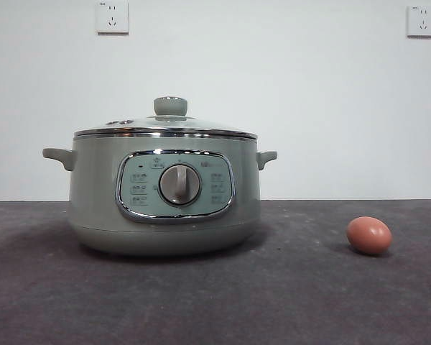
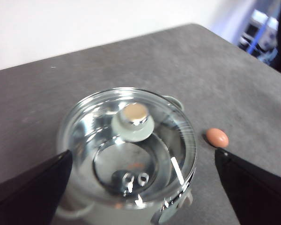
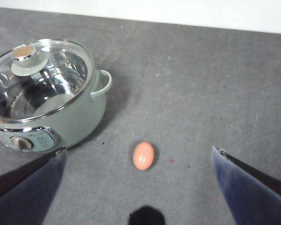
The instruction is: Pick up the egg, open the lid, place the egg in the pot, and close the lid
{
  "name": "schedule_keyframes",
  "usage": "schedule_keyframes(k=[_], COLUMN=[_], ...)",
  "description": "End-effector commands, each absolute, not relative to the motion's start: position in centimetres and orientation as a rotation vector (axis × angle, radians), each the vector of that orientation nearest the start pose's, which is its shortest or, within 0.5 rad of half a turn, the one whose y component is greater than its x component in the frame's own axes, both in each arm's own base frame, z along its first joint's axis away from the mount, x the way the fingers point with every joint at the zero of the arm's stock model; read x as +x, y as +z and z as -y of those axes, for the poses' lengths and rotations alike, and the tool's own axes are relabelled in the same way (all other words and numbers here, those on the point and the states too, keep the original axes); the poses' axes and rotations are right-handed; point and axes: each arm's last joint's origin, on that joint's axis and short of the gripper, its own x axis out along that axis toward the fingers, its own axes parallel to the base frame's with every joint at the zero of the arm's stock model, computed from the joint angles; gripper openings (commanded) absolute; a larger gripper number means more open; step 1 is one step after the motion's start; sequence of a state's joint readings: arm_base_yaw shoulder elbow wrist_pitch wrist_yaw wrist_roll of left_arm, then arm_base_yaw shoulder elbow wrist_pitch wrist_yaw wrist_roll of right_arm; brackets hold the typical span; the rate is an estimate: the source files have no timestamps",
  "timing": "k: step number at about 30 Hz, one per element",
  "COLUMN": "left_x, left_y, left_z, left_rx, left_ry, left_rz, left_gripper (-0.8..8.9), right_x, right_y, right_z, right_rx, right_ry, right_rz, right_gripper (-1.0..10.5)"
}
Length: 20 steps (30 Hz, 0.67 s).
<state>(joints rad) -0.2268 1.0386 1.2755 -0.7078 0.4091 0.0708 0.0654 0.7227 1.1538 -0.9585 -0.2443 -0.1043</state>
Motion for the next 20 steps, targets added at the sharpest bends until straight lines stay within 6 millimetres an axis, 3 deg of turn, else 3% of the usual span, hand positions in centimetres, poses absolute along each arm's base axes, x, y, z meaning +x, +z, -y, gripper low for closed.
schedule_keyframes(k=[1, 7, 12, 16, 20], left_x=[21.6, 27.7, 32.7, 34.5, 35.1], left_y=[40.4, 39.3, 36.1, 33.1, 31.6], left_z=[7.4, 11.9, 15.2, 16.1, 16.2], left_rx=[0.098, 0.205, 0.226, 0.23, 0.246], left_ry=[-0.685, -0.717, -0.738, -0.74, -0.712], left_rz=[-0.478, -0.554, -0.665, -0.765, -0.834], left_gripper=[7.4, 7.4, 7.4, 7.18, 7.17], right_x=[10.5, 11.1, 11.4, 11.4, 11.7], right_y=[38.6, 38.3, 38.2, 38.2, 38.0], right_z=[-1.4, -1.4, -1.5, -1.5, -1.5], right_rx=[-0.056, -0.052, -0.051, -0.051, -0.05], right_ry=[0.335, 0.335, 0.335, 0.335, 0.335], right_rz=[-0.522, -0.558, -0.574, -0.576, -0.589], right_gripper=[6.3, 6.3, 6.3, 6.3, 6.3])
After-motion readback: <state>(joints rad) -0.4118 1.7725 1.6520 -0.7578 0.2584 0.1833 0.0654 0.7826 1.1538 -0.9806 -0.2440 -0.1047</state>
